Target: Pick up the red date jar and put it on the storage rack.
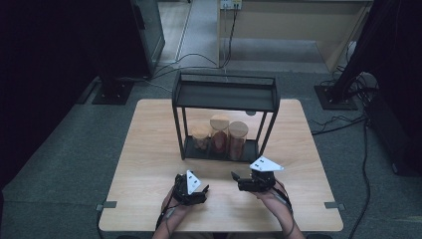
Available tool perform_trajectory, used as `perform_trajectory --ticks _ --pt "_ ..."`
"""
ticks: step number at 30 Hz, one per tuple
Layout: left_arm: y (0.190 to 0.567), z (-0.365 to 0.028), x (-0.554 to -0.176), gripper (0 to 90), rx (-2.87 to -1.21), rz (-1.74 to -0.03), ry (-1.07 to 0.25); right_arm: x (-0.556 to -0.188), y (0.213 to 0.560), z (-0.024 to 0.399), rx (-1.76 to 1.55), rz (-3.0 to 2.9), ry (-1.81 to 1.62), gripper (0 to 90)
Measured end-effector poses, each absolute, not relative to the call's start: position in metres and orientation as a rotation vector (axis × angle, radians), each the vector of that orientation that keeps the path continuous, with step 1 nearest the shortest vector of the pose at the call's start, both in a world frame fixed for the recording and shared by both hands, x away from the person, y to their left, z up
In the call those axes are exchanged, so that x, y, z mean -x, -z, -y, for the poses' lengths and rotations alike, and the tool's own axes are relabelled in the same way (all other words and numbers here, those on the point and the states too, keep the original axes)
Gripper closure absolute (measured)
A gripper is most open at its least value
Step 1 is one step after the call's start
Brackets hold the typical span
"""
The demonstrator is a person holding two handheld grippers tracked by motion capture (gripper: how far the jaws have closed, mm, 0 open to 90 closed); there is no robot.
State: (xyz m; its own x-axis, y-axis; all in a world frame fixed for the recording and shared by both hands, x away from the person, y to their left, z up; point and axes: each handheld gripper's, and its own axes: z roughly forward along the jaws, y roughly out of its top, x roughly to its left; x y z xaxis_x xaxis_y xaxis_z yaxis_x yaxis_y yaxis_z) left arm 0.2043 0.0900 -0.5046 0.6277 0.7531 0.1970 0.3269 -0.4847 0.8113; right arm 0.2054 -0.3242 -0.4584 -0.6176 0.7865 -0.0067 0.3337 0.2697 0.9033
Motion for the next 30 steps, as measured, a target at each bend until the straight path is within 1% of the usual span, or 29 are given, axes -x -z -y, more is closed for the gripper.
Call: perform_trajectory --ticks 6,17,30 --pt "0.505 -0.09 -0.204 21.0 -2.078 -0.845 -0.709 -0.203 0.464 0.33 -0.991 -2.078 -1.346 16.0" --pt "0.504 -0.091 -0.204 21.0 -2.072 -0.849 -0.706 -0.207 0.492 0.332 -0.94 -2.099 -1.379 16.2" --pt "0.505 -0.094 -0.203 21.0 -2.059 -0.846 -0.704 -0.208 0.508 0.328 -0.945 -2.093 -1.37 16.2"
